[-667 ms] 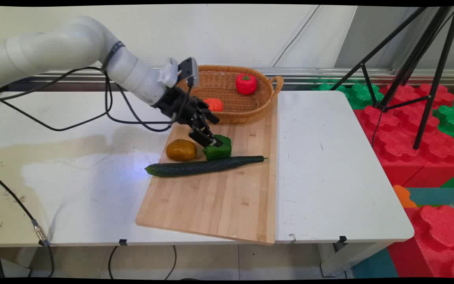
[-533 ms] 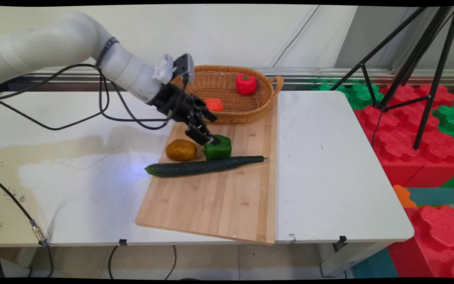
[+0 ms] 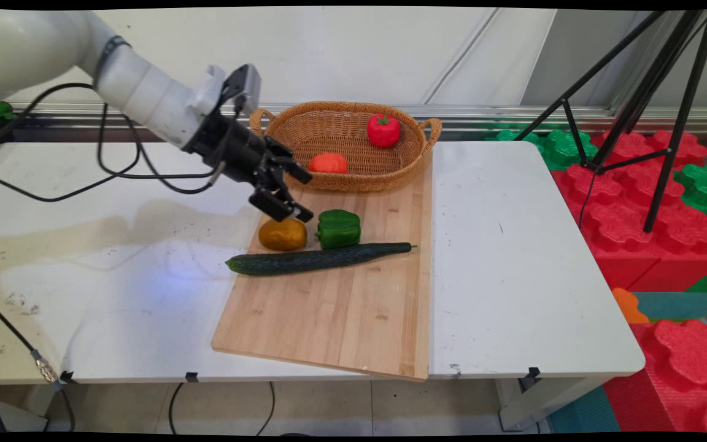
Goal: Pick up the cucumber from the cutting board
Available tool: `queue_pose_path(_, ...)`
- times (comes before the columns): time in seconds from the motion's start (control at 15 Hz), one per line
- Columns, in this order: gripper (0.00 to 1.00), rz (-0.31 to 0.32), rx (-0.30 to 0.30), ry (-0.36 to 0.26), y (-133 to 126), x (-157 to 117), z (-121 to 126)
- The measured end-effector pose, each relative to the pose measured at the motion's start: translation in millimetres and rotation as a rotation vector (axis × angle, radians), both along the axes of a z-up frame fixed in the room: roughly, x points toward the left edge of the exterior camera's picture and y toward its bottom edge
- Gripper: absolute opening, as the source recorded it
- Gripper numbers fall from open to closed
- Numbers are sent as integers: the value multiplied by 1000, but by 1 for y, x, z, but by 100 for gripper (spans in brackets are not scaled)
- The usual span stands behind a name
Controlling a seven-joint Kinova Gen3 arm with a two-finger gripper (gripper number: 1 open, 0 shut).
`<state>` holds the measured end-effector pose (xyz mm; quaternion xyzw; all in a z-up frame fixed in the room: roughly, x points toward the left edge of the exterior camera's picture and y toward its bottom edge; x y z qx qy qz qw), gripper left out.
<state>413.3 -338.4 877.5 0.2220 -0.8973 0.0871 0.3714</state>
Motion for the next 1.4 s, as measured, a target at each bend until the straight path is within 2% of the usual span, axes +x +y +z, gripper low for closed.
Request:
queue_pose_path(0.47, 100, -33, 26, -1, 35, 23, 12)
queue_pose_path(0.93, 100, -46, 48, -1, 55, 33, 18)
queue_pose_path(1.4, 100, -81, 71, -52, 67, 41, 6)
